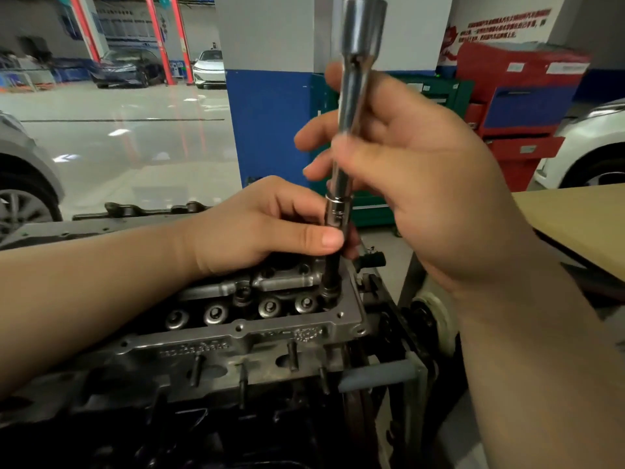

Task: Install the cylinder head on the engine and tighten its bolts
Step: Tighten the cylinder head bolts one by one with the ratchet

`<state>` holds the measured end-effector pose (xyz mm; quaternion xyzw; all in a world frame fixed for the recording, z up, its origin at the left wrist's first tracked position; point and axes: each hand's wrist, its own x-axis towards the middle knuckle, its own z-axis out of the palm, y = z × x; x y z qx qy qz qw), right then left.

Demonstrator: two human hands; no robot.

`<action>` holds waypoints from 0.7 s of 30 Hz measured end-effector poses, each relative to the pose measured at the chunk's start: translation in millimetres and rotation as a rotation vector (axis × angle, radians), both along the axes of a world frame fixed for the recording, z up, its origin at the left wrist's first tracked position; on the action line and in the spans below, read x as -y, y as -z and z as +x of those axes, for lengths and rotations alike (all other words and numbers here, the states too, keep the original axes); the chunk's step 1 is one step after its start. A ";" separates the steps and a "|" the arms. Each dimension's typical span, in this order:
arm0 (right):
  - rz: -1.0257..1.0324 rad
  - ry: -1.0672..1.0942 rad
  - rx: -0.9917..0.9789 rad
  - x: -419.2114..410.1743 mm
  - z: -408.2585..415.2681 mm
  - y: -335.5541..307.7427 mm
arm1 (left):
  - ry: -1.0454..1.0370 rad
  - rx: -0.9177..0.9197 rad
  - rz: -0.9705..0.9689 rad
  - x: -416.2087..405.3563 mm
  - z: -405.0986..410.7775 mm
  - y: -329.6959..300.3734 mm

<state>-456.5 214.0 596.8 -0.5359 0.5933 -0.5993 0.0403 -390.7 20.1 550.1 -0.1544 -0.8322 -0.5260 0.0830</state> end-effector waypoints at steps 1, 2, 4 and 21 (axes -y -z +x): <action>0.025 -0.013 -0.037 -2.6 -0.1 0.7 | 0.012 0.011 0.028 0.3 0.0 0.6; 0.038 0.002 -0.080 -3.8 -0.2 2.5 | 0.023 0.008 0.035 -0.3 0.4 0.5; 0.018 0.066 -0.112 -3.9 0.6 7.2 | -0.015 -0.043 -0.008 -0.2 0.2 1.3; -0.072 0.255 -0.059 8.4 3.6 19.2 | 0.028 -0.022 -0.024 -1.7 0.5 -5.6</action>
